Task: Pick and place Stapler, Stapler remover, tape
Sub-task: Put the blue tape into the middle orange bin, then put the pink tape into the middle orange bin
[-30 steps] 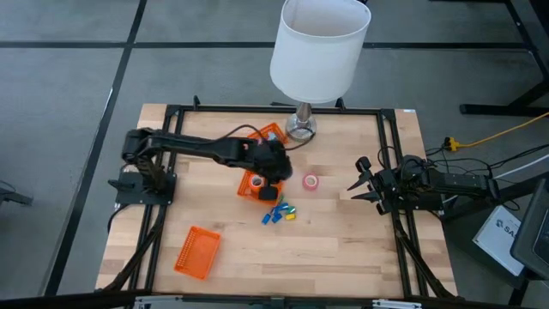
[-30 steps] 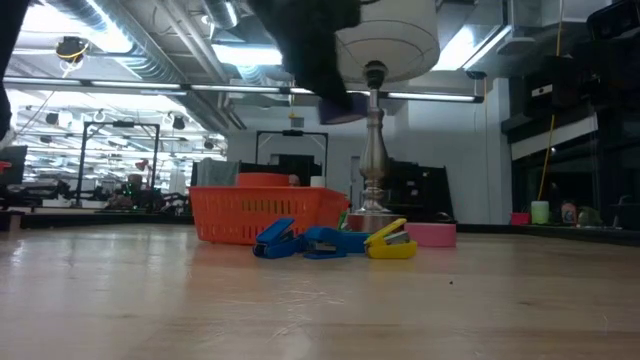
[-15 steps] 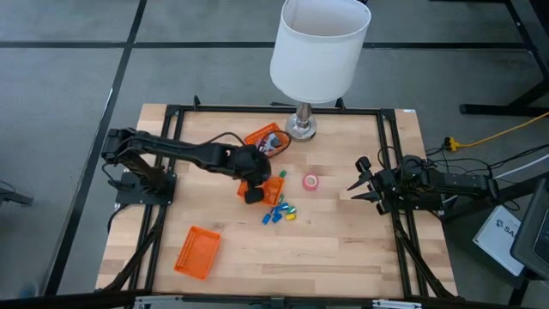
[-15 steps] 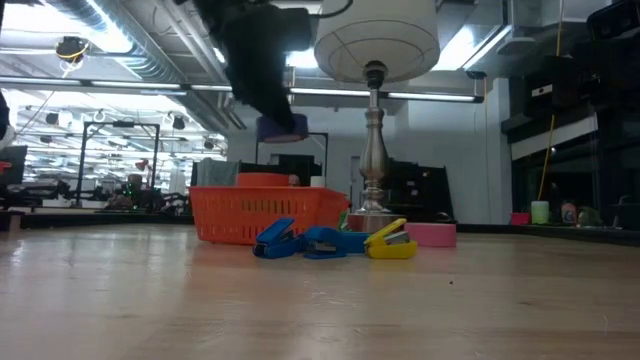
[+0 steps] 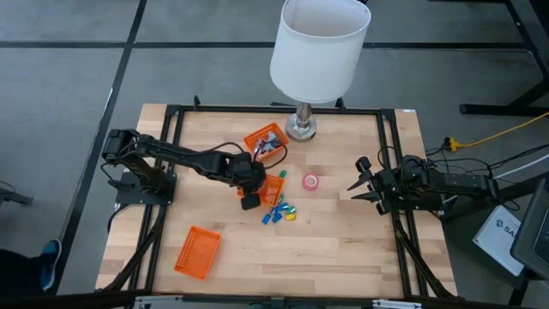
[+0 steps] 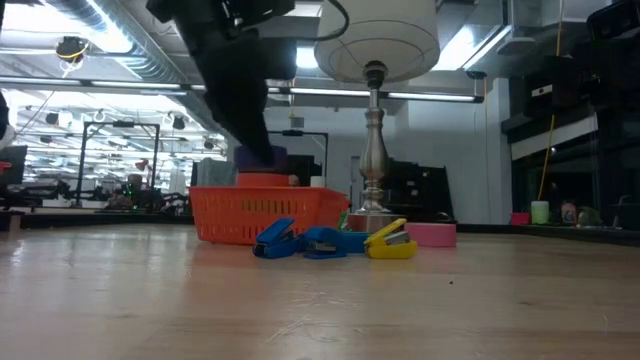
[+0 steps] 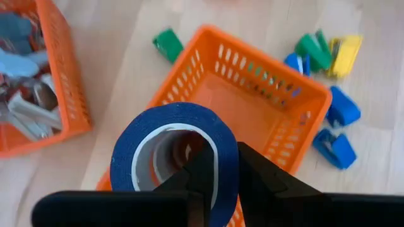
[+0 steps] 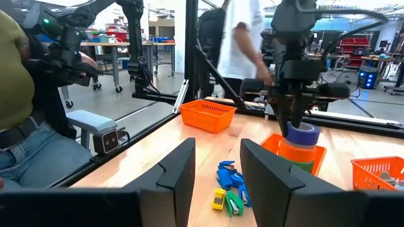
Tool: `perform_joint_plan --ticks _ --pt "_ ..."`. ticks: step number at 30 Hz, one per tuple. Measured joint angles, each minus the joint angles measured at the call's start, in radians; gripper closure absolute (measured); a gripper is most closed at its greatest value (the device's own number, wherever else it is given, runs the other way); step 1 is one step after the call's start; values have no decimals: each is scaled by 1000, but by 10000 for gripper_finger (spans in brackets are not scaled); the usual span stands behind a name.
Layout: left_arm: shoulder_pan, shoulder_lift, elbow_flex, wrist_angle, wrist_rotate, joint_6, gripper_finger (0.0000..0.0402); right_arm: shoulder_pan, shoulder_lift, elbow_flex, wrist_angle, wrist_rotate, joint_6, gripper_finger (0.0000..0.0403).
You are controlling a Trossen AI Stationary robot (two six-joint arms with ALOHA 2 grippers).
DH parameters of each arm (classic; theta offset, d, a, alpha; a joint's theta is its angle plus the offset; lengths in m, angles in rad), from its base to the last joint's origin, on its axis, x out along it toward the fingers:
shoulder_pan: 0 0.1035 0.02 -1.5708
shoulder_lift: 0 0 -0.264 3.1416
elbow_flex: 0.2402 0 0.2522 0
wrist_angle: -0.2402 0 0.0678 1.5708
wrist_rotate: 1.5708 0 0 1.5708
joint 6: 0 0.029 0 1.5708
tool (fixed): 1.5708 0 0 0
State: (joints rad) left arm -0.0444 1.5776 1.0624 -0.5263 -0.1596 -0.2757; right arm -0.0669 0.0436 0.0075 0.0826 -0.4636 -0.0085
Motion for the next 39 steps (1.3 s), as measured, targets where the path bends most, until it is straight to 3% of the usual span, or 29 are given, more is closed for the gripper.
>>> perform_joint_plan --ticks 17,39 --pt "4 0 0 24 25 24 351 0 0 0 0 0 0 274" --pt "21 1 20 -2 26 14 284 0 0 0 0 0 0 274"
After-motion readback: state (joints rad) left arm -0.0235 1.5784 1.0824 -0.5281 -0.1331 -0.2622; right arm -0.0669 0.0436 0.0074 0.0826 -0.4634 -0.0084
